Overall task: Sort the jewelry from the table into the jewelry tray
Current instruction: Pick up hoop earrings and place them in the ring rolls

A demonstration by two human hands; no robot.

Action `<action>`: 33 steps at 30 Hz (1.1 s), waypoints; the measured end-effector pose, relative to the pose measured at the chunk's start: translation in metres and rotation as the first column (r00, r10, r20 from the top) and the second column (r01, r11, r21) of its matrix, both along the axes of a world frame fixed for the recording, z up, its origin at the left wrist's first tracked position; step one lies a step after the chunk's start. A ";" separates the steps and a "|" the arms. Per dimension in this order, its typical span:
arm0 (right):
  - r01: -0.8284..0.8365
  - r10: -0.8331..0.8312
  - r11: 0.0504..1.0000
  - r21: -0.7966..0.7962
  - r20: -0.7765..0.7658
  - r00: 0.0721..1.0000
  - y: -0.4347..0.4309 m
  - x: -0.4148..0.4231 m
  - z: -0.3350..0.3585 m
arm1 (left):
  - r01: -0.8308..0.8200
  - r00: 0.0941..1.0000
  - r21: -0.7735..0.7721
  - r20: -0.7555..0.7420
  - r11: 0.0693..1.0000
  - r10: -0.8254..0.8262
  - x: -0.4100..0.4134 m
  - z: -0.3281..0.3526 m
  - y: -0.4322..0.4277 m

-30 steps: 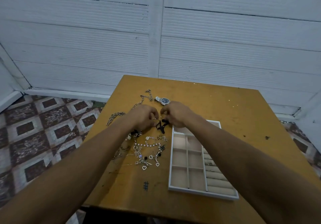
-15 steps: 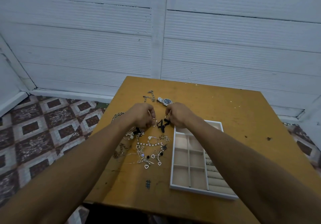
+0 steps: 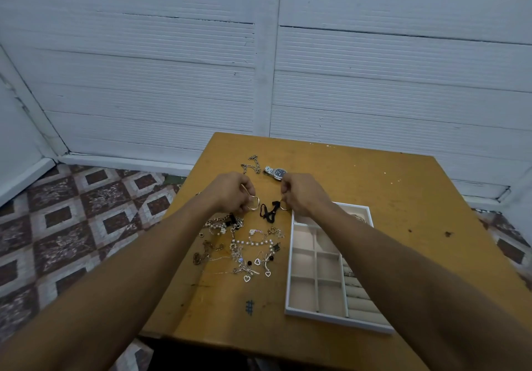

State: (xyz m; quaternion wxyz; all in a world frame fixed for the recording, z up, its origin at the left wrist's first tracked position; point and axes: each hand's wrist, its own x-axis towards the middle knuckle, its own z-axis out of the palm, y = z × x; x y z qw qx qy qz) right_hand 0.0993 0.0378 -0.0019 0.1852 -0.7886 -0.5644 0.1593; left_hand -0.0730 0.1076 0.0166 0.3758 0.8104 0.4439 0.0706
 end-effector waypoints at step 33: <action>-0.032 0.081 0.981 -0.193 0.256 0.963 -0.002 0.007 0.019 | 0.001 1.000 0.077 -0.006 0.997 -0.001 -0.008 -0.001 -0.002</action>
